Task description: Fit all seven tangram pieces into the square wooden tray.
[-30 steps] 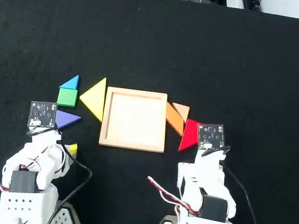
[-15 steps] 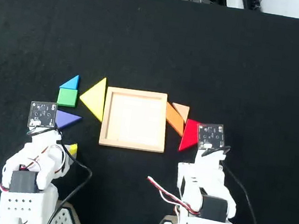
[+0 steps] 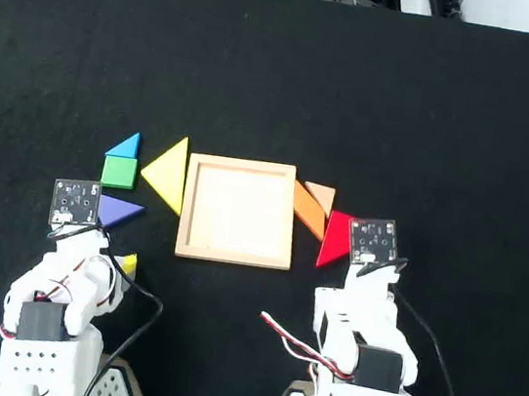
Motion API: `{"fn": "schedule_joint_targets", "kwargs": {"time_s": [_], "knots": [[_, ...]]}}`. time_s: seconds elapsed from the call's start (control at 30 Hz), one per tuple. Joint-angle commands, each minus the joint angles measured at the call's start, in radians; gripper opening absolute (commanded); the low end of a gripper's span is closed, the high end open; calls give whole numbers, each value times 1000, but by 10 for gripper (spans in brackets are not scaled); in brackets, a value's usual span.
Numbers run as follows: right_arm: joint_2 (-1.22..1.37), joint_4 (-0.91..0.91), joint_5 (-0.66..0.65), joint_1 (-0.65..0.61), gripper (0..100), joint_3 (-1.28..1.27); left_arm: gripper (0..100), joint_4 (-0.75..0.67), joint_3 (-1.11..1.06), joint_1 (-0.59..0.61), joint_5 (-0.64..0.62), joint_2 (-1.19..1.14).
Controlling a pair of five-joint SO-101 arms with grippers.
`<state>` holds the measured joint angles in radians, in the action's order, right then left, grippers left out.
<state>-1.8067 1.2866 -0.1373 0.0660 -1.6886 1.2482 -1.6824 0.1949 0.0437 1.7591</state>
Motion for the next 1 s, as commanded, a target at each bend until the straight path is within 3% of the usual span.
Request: {"fn": "schedule_joint_targets", "kwargs": {"time_s": [0.0,0.4,0.6,0.77,0.87,0.97], "knots": [[-58,3,6,-6,11,2,240,-3,-18,-10,0,11],[-58,3,11,-9,11,2,241,-3,-18,-28,5,11],[-62,-9,6,-11,11,4,241,-3,-18,-214,2,11],[-61,-278,5,-2,11,7,241,-6,-16,-251,0,11],[-61,-396,-11,-2,11,10,240,-126,-12,-262,5,11],[-61,-462,-157,-2,11,15,240,-152,-12,-208,6,9]]}}
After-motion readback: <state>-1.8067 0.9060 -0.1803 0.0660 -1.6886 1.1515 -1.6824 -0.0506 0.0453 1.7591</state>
